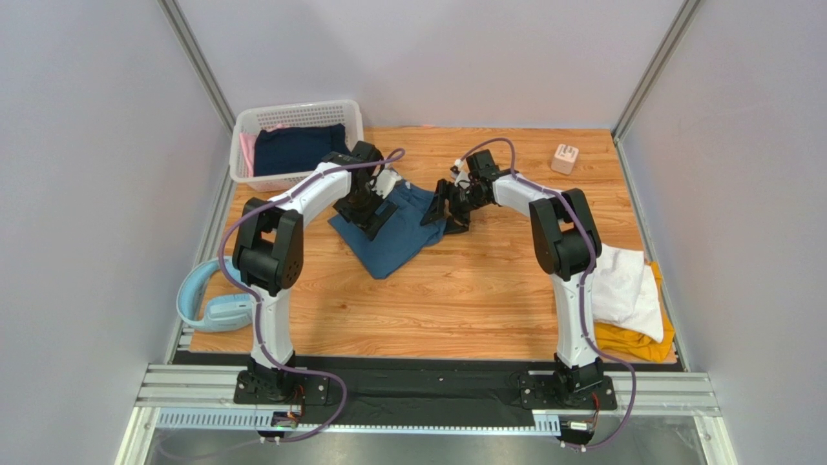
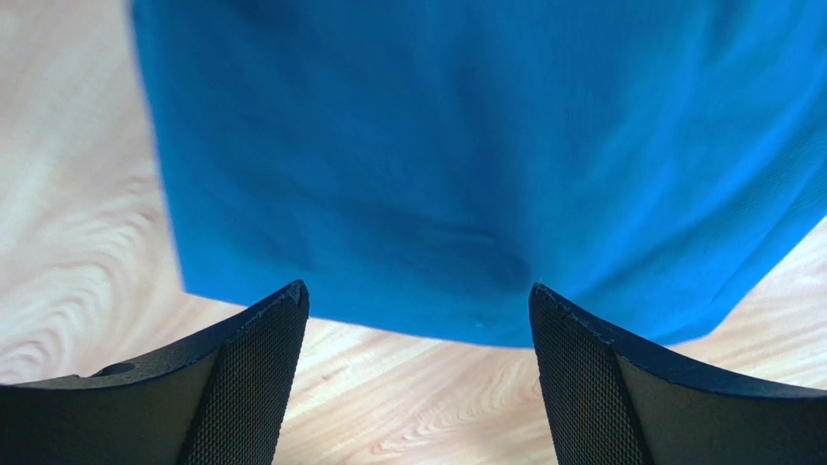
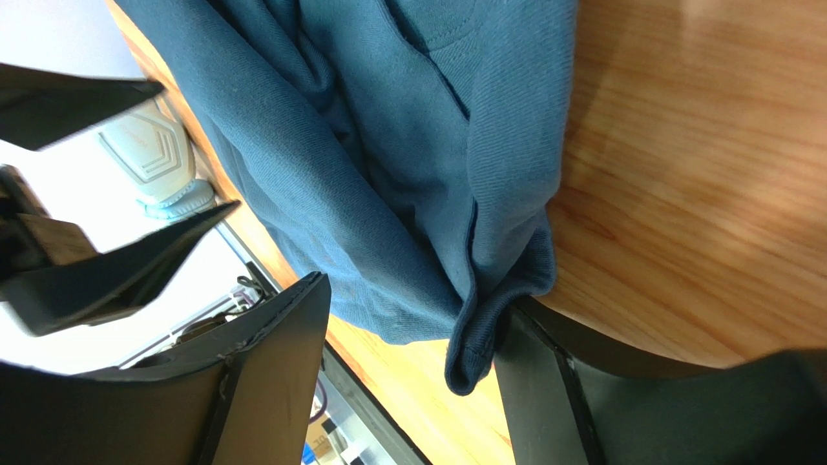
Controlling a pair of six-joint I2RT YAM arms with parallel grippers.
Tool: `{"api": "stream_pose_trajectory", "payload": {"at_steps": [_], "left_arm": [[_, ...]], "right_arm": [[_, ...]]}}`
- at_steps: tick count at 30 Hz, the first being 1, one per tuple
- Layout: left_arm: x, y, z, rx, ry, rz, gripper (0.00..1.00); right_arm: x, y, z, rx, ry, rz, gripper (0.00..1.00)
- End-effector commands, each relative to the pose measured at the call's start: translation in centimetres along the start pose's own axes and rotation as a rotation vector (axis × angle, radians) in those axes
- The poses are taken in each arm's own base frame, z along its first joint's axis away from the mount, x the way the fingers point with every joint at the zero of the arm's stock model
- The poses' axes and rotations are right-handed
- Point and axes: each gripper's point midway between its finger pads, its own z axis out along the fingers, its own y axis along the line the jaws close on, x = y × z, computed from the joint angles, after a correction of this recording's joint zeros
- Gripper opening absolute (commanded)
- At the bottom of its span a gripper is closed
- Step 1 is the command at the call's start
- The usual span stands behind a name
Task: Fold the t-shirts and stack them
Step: Put the neatly folded tshirt into the corner of the board with the right arm
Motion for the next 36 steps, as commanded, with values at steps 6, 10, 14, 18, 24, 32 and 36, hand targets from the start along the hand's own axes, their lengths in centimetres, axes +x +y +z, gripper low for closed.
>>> {"api": "stream_pose_trajectory", "payload": {"at_steps": [6,10,14,18,24,32,36], "left_arm": [[-1.8,0.6,0.5,-0.008,-0.021,0.006,0.88],[-1.7,0.3,0.8,0.000,-0.010,0.013,0.88],[-1.7,-0.3,1.2,0.012,-0.004,0.023,0.88],[-1.7,-1.2,1.5,0.026,0.009,0.040,0.88],[-1.9,-2.1,1.2,0.050,0.006,0.054,0.89],[-1.4,-2.4,0.8,0.054,0.013,0.068,0.90],[-1.3,-2.0,-0.9,0.041,-0.022,0.064,0.90]], "right_arm": [[2.8,-3.5,2.2,0.156,0.053,0.038,0.68],[3.1,-2.9,2.3,0.137,0.057,0.036,0.69],[3.5,-2.3,2.6,0.118,0.059,0.029,0.72],[3.9,-1.6,3.0,0.108,0.067,0.022,0.72],[4.0,-0.4,3.8,0.071,0.077,0.023,0.56],[3.9,0.4,3.6,0.054,0.071,0.026,0.00],[3.1,2.3,1.4,0.034,0.025,-0.009,0.00]]}}
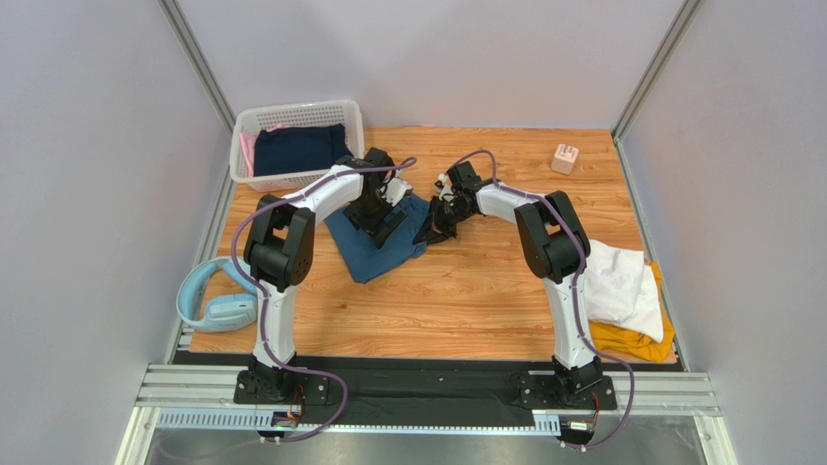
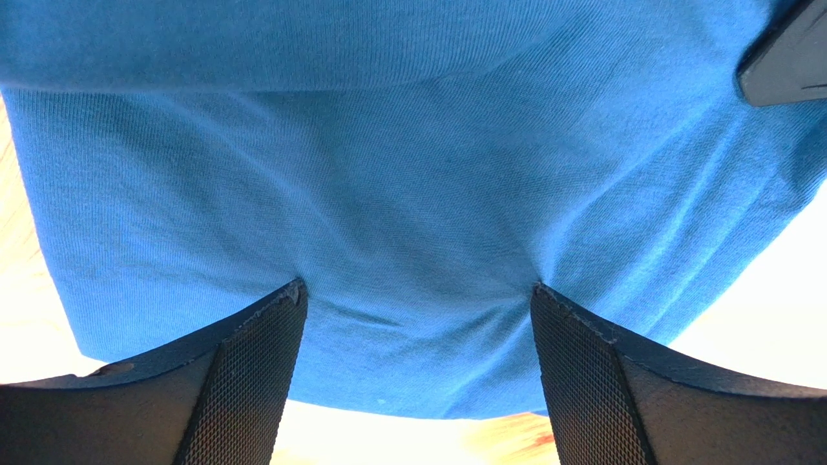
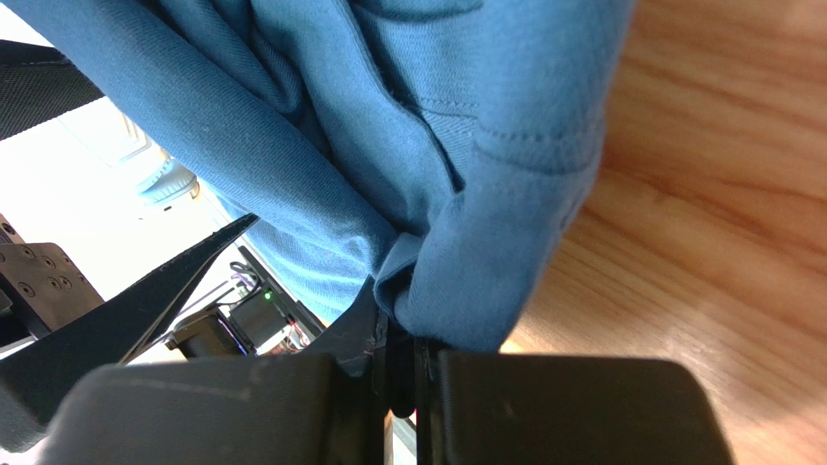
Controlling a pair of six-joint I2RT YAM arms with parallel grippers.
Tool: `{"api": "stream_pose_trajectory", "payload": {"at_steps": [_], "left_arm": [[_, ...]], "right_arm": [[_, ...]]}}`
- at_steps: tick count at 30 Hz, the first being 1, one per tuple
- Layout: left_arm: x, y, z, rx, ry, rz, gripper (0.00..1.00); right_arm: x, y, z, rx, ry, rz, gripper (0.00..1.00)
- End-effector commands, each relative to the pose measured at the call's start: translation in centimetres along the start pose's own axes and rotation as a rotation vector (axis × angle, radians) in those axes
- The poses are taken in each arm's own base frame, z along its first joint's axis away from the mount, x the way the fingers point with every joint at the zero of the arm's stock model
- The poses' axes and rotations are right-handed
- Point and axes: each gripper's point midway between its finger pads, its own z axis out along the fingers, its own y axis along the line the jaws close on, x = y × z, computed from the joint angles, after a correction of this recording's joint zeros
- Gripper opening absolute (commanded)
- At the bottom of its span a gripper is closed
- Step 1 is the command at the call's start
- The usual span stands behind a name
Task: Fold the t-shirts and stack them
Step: Put the neatly folded tshirt into the corner of the board with the right arm
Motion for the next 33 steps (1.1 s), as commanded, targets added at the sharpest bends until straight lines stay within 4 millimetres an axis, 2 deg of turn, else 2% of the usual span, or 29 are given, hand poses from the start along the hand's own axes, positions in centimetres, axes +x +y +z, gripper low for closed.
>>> {"api": "stream_pose_trajectory", "payload": {"at_steps": [1,2,3,4,5,6,7,8,9,10,11,12,13,14,16,17,18,23,26,27,33], "left_arm": [[-0.7,0.1,-4.1,-0.012,-0.091,0.012,0.91],[-0.6,0.5,-5.0,-0.008,-0.110,-0.007,0.91],[-0.6,0.6,-5.8,-0.007,-0.126,-0.012,0.91],[-0.6,0.9,-7.6,-0.017,-0.166,-0.021,0.91],[-0.5,0.9,-8.6,-0.011,-0.185,-0.030,0.91],[0.1,1.3,-9.3,-0.014,-0.196,-0.047,0.91],[0.2,1.3,-11.2,-0.028,-0.239,-0.046,0.91],[0.6,1.2,-12.0,-0.029,-0.253,-0.049,0.92],[1.4,1.4,-12.4,-0.033,-0.256,-0.060,0.92],[1.7,1.2,-14.3,-0.051,-0.301,-0.058,0.92],[2.2,1.0,-15.0,-0.049,-0.311,-0.060,0.93],[2.9,0.9,-15.3,-0.052,-0.316,-0.066,0.93],[3.3,0.6,-16.9,-0.068,-0.356,-0.062,0.93],[3.7,0.4,-17.4,-0.074,-0.367,-0.063,0.94],[4.9,-0.1,-18.7,-0.096,-0.400,-0.057,0.95],[5.8,-0.3,-19.5,-0.120,-0.412,-0.052,0.95],[6.4,-0.2,-19.7,-0.130,-0.406,-0.053,0.96],[7.6,-0.5,-20.6,-0.154,-0.418,-0.052,0.96],[7.7,-0.6,-21.2,-0.161,-0.427,-0.055,0.96],[7.7,-0.6,-21.3,-0.158,-0.427,-0.056,0.96],[7.8,-0.8,-21.9,-0.159,-0.429,-0.059,0.96]], "right_arm": [[-0.8,1.5,-2.5,0.011,-0.074,-0.042,0.00],[-1.2,2.7,-4.4,-0.003,-0.110,-0.062,0.00],[-1.6,3.0,-5.5,0.000,-0.134,-0.068,0.00],[-1.8,3.3,-6.4,0.004,-0.153,-0.076,0.00],[-1.9,3.3,-7.9,0.015,-0.171,-0.060,0.00],[-2.0,4.2,-9.8,0.015,-0.212,-0.076,0.00],[-1.6,3.9,-10.9,0.026,-0.220,-0.058,0.00],[-1.9,3.6,-12.3,0.034,-0.249,-0.038,0.00],[-1.6,4.3,-14.3,0.025,-0.292,-0.047,0.00],[-1.4,4.0,-15.2,0.026,-0.308,-0.028,0.00],[-1.2,2.4,-16.3,0.034,-0.325,0.033,0.00],[-1.0,2.2,-17.5,0.026,-0.347,0.047,0.00],[-0.6,2.7,-19.2,0.013,-0.384,0.040,0.00],[-0.5,1.1,-20.4,0.024,-0.409,0.083,0.00],[0.4,0.5,-22.5,0.023,-0.444,0.109,0.00],[1.3,-1.7,-23.9,0.023,-0.465,0.175,0.00],[1.5,-2.1,-25.8,0.017,-0.517,0.184,0.00],[4.2,-4.6,-28.3,0.058,-0.554,0.236,0.00],[4.8,-5.9,-30.2,0.055,-0.599,0.273,0.00],[4.6,-6.5,-31.1,0.055,-0.628,0.296,0.00],[3.4,-7.4,-33.7,0.027,-0.688,0.356,0.00]]}}
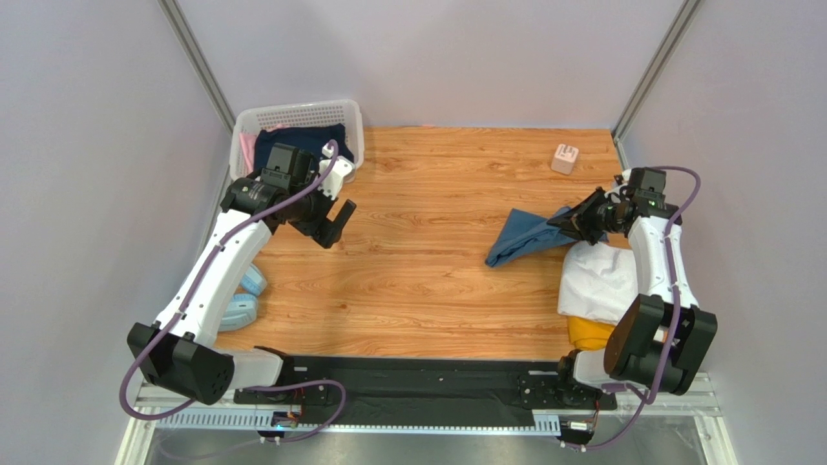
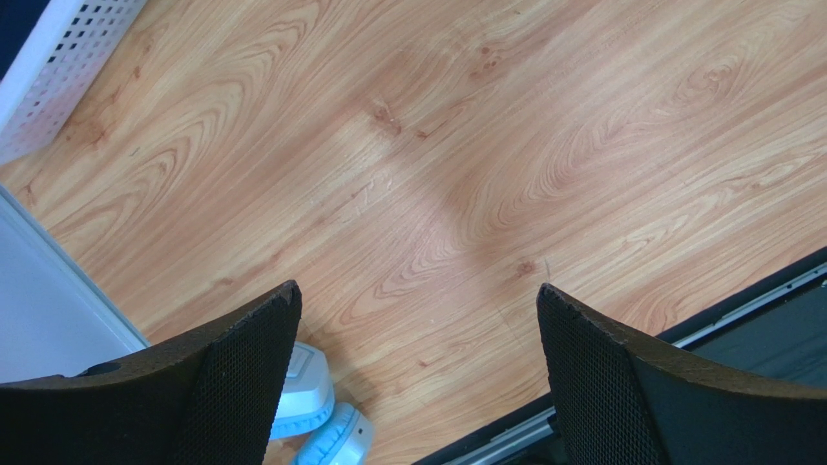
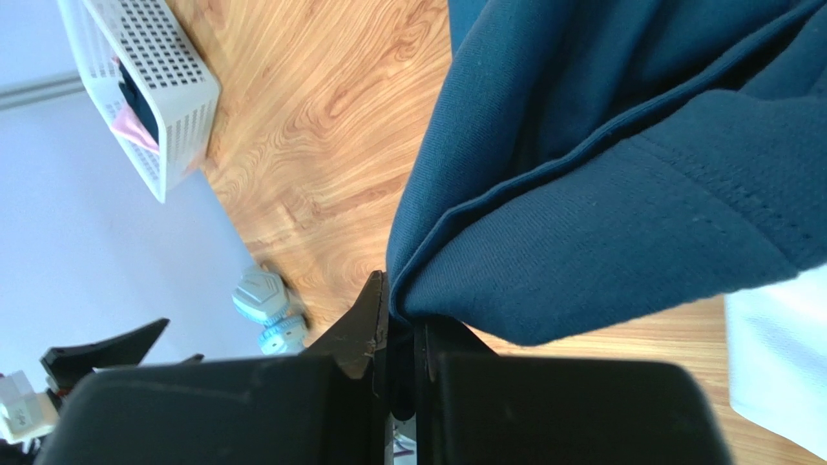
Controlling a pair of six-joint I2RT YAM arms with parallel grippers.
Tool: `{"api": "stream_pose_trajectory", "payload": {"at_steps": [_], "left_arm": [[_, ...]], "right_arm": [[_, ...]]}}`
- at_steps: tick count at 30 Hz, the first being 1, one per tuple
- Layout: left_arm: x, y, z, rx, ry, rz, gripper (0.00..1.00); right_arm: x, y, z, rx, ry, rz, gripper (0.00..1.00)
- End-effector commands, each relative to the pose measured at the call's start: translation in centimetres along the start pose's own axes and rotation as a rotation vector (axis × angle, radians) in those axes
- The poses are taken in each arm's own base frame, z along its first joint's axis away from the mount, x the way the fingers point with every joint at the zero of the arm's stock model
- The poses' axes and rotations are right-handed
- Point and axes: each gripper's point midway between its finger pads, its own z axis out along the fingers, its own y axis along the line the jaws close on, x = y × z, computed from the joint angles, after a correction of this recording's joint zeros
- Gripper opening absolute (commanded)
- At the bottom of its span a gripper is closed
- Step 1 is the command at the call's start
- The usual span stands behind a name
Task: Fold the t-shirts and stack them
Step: Put the neatly folded tshirt into the corner of the board with the right arm
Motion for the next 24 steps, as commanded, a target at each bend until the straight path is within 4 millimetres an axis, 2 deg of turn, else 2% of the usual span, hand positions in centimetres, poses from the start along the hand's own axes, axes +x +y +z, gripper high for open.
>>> {"api": "stream_pose_trajectory", "payload": {"at_steps": [1,9,14,17,19,21,23,24], "left_arm": [[-0.3,0.2,-1.6,-0.020,-0.025,0.011,0.96],[0.0,0.4,-1.7,-0.030,-0.013,0.014,0.96],[0.0,0.3,-1.8,-0.026,-0.010,0.013,0.96],[-0.1,0.6,-2.1,-0.041,-0.012,0.015,0.96],[-0.1,0.8,-2.2,-0.051,-0.013,0.023,0.96],[-0.1,0.9,-2.4,-0.060,-0.012,0.027,0.96],[0.0,1.0,-2.7,-0.067,-0.006,0.034,0.96],[-0.1,1.1,-3.0,-0.071,-0.009,0.036,0.96]], "right_arm": [[-1.7,1.1,-1.5,-0.058,-0.037,0.012,0.00],[-4.9,-0.6,-3.3,-0.049,-0.114,0.128,0.00],[-7.7,0.7,-4.4,-0.069,-0.130,0.151,0.00],[-7.6,1.2,-5.5,-0.049,-0.153,0.142,0.00],[-7.3,0.8,-6.3,-0.010,-0.184,0.138,0.00],[-6.7,-0.6,-6.7,0.039,-0.204,0.172,0.00],[-6.1,-1.3,-7.9,0.066,-0.250,0.187,0.00],[-5.5,-2.6,-7.8,0.106,-0.254,0.212,0.00]]}}
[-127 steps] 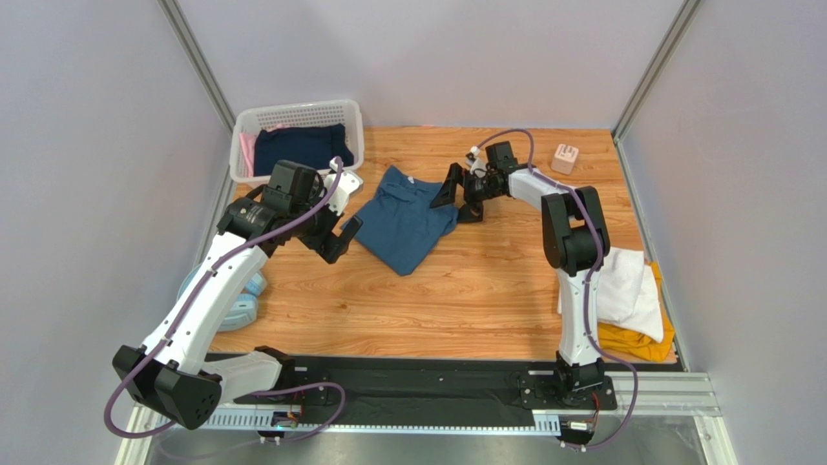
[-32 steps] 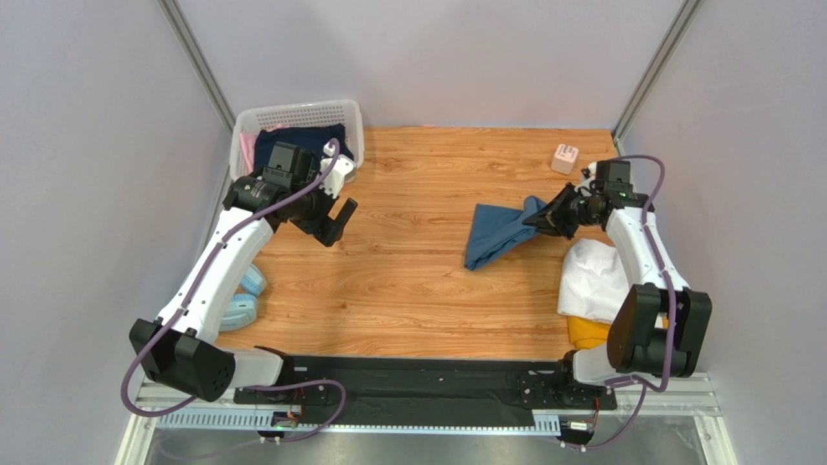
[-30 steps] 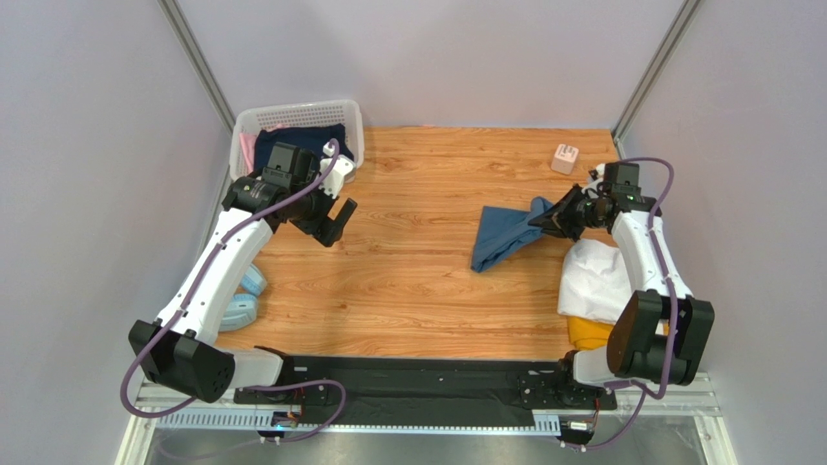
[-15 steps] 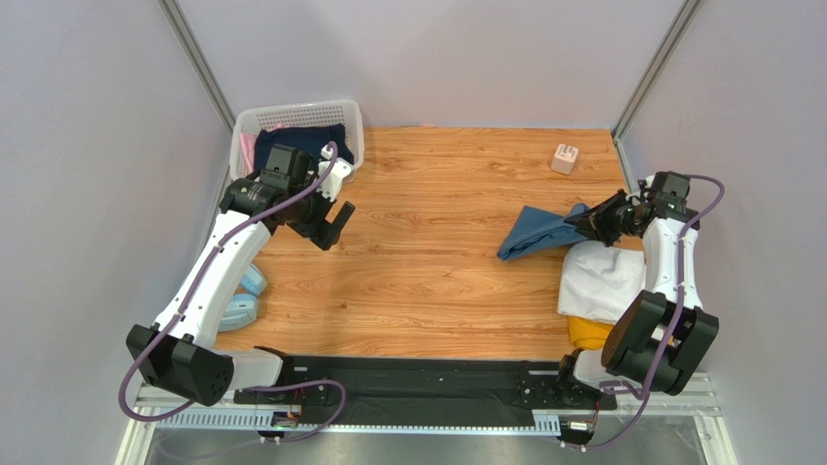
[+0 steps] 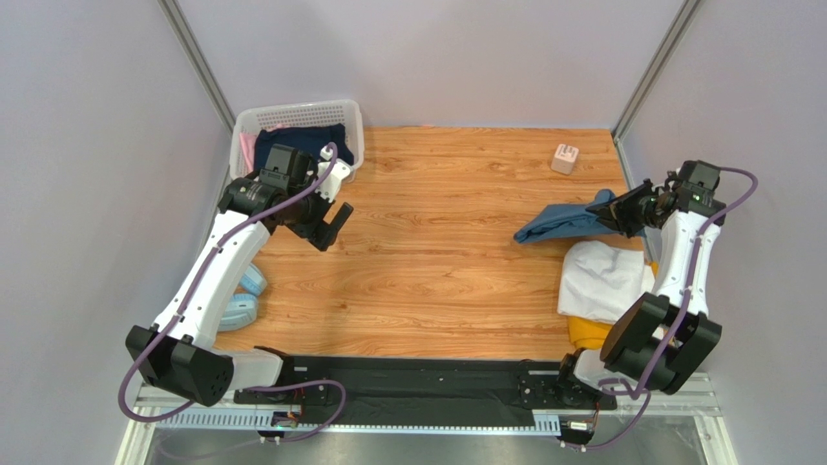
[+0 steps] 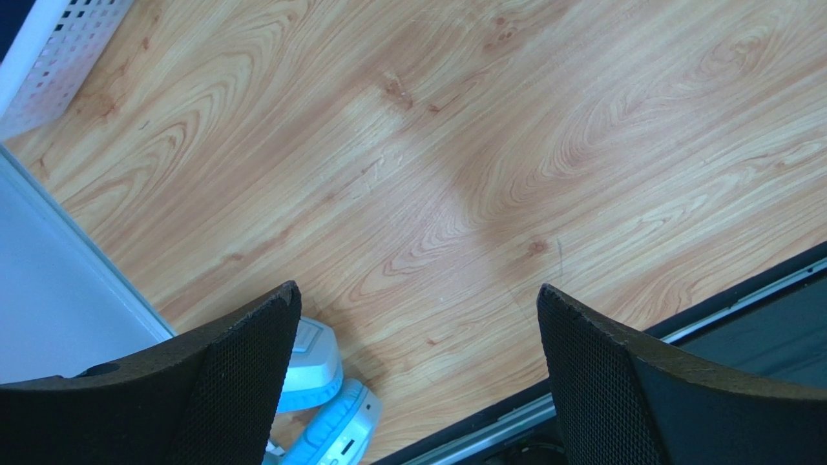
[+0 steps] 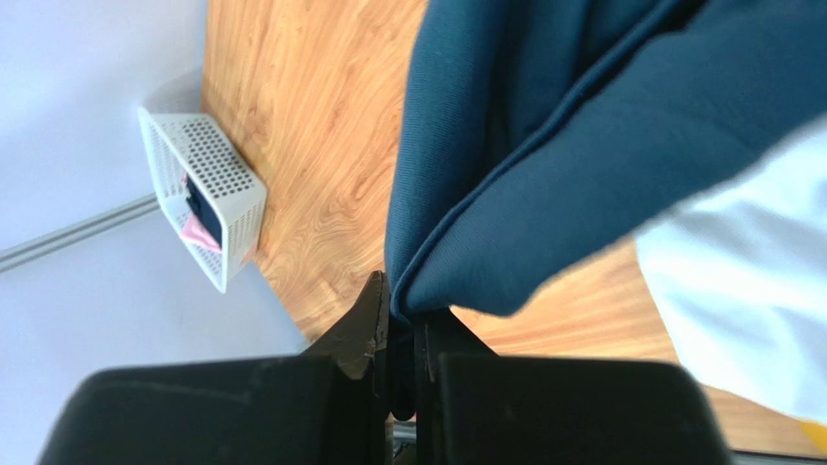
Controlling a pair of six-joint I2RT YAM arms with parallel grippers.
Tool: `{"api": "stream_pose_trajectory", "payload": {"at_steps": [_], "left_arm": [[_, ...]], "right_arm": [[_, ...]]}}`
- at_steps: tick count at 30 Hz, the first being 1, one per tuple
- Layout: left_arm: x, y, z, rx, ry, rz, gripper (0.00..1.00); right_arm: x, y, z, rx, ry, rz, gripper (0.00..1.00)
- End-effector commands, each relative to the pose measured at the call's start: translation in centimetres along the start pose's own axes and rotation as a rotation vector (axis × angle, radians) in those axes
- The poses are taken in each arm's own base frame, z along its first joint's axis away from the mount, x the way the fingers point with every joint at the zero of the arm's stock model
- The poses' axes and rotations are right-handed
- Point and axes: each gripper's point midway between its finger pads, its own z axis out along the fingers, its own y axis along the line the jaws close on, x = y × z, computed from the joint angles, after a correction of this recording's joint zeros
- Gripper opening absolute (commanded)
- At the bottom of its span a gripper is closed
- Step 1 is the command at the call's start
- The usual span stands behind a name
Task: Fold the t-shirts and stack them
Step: Put the neatly folded tshirt into the corner of the board with the right arm
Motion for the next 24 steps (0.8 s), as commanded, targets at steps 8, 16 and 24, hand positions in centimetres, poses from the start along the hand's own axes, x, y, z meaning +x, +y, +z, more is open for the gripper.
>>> {"api": "stream_pose_trajectory", "payload": {"at_steps": [8,16,24], "left_arm": [[0.5,0.6,-4.0,-0.060,-0.032,0.047,0.97],[1.2,0.2,-6.1,-0.071,-0.055,0.062,0.97],[1.6,0.1,-5.9,-0.066,-0.045,0.074,0.97]], "right_arm": [[3.1,-7.6,-6.0,0.266,-0.269,0.125,0.00],[4.1,-14.1,-6.1,0.464,-0.360,0.185,0.00],[4.2,-18.3,-6.8,0.576,-0.395,0.329,0.26]]}}
